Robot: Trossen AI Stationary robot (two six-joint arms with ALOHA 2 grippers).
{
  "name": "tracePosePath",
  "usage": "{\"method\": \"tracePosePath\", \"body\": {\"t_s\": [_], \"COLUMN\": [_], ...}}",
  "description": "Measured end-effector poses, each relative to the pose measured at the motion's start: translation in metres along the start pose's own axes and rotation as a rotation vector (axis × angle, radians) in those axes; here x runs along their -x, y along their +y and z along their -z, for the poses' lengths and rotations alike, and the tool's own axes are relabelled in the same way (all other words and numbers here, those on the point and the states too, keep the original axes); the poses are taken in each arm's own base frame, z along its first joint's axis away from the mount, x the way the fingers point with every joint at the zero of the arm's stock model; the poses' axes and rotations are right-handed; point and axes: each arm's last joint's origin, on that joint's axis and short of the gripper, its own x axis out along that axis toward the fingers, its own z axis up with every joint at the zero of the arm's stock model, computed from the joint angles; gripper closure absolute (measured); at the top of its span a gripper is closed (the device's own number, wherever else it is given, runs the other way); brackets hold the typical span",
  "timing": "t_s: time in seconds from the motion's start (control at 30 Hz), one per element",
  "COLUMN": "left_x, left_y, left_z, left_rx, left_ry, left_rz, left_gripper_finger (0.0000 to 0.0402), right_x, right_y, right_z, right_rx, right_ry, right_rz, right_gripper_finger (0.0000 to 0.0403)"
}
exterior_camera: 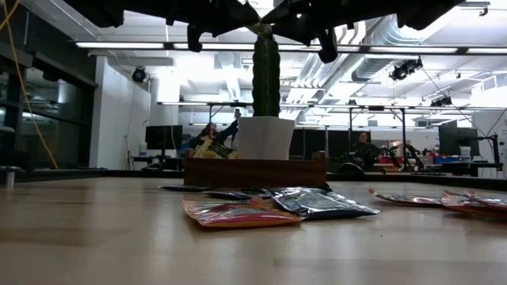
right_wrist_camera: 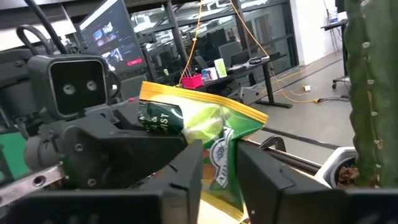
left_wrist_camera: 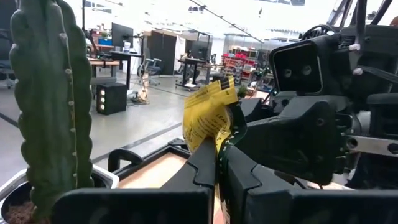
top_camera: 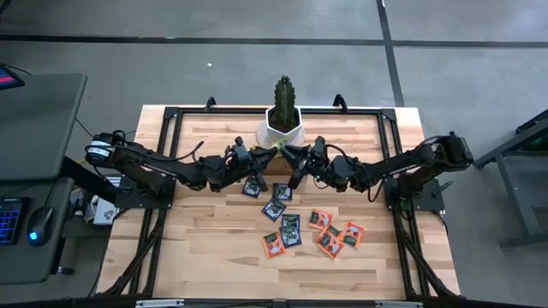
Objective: Pick & Place Tea
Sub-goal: Put the yellow tea bag into the left section of the wooden organizer
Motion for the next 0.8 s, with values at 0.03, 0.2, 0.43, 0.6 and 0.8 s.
{"method": "tracePosePath", "body": {"t_s": [0.03,0.2,0.43,0.6,0.8], "left_x": [0.0,0.0,0.003,0.009,0.012], "left_y": [0.0,0.001,0.013,0.039,0.078], "left_z": [0.0,0.001,0.0,-0.008,-0.015], "left_rx": [-0.002,-0.02,-0.094,-0.143,-0.123], "left_ry": [0.003,0.019,0.163,0.32,0.495], "left_rz": [-0.001,-0.002,0.059,0.1,0.244], "left_gripper_finger": [0.0401,0.0401,0.0401,0.0401,0.0401], "right_x": [0.0,0.008,0.035,0.062,0.086], "right_y": [0.0,0.0,-0.009,-0.021,-0.034], "right_z": [-0.001,-0.016,-0.057,-0.078,-0.082], "right_rx": [0.0,0.028,0.103,0.086,0.056], "right_ry": [0.002,0.007,0.048,0.16,0.353], "right_rz": [-0.003,-0.019,-0.004,-0.063,-0.13], "right_gripper_finger": [0.0301,0.0249,0.0216,0.0214,0.0214]}}
